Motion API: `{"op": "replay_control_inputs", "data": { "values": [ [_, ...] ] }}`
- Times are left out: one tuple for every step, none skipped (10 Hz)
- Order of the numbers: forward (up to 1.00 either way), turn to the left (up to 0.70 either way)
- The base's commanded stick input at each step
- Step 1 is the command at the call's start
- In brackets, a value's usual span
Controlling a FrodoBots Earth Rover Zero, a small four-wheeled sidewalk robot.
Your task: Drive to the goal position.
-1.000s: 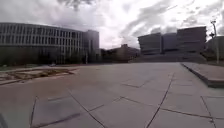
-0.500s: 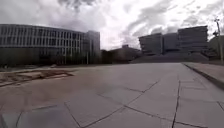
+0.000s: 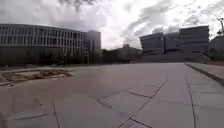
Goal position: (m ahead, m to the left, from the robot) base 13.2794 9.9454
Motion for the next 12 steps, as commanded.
{"op": "replay_control_inputs", "data": {
  "values": [
    [0.7, 0.01],
    [0.7, 0.01],
    [0.7, 0.01],
    [0.7, 0.01],
    [0.7, 0.01],
    [0.7, 0.01],
    [0.7, 0.01],
    [0.7, 0.01],
    [0.7, 0.01],
    [0.7, 0.01],
    [0.7, 0.01],
    [0.7, 0.01]
  ]
}}
